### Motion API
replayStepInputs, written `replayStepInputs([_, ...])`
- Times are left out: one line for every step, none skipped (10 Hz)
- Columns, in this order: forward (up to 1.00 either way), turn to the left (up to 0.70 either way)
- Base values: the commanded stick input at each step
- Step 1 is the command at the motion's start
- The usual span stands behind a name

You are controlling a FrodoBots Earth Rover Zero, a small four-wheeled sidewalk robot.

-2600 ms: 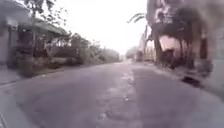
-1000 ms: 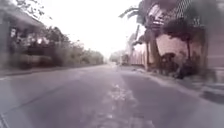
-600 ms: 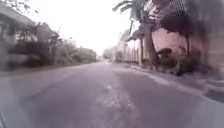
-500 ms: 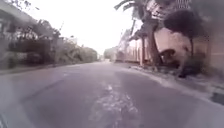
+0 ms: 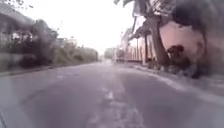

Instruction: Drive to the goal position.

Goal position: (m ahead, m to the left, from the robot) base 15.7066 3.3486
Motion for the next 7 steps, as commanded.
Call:
replayStepInputs([1.0,0.0])
replayStepInputs([1.0,0.0])
replayStepInputs([1.0,0.0])
replayStepInputs([1.0,0.0])
replayStepInputs([1.0,0.0])
replayStepInputs([1.0,0.0])
replayStepInputs([1.0,0.0])
